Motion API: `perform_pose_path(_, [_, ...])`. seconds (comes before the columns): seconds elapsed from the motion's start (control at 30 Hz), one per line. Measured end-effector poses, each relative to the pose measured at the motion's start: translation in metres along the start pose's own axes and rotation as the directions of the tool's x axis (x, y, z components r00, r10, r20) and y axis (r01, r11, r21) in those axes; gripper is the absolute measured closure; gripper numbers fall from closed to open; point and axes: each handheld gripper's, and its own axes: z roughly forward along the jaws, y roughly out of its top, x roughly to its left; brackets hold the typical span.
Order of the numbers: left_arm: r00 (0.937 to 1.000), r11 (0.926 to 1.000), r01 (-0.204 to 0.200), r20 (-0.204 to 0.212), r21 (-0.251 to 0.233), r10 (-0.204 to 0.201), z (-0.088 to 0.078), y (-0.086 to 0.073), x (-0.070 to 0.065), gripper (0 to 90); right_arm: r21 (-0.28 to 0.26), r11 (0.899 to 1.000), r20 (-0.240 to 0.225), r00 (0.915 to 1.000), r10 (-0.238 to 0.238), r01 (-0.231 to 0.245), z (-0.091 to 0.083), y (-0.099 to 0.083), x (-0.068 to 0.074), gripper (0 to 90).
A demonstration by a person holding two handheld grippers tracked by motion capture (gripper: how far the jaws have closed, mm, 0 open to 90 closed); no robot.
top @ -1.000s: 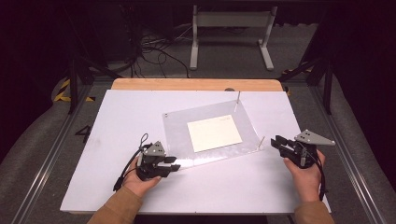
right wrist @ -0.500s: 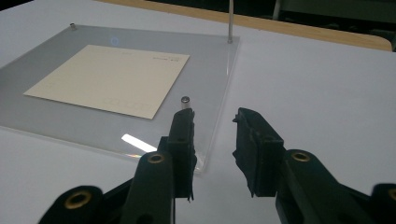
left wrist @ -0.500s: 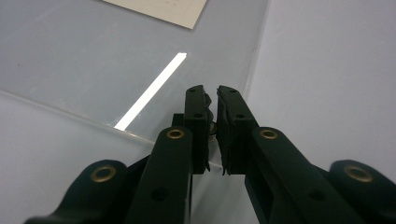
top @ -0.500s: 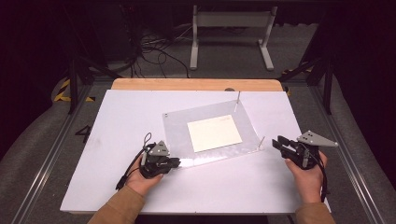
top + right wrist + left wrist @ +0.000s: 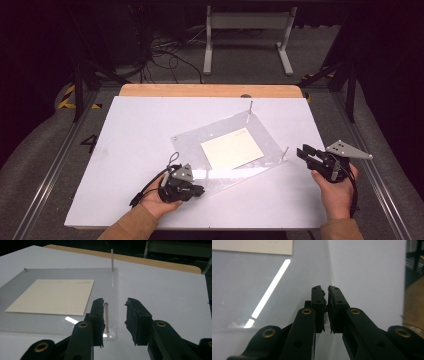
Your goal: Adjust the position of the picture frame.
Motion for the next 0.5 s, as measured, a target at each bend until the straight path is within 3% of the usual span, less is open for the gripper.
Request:
perform_pose_path(0.1, [0.9974,0.9983,-0.053,0.05,0.025,0.052,0.008,0.008,-0.013,83.8,-0.002,1.0,0.004,1.0,0.005,-0.005,-0.002,0.001,-0.001,66.6])
perform_pose_path(0.37, [0.9839,0.9961,-0.087,0.158,0.014,0.084,0.032,0.024,-0.039,83.7,0.001,1.0,0.0,1.0,0.006,-0.006,-0.001,0.001,0.0,66.6])
perform_pose_path(0.5, [0.9813,0.995,-0.099,0.168,0.016,0.095,0.037,0.029,-0.045,83.5,0.002,1.0,-0.001,1.0,0.003,-0.003,0.0,0.001,0.001,66.6])
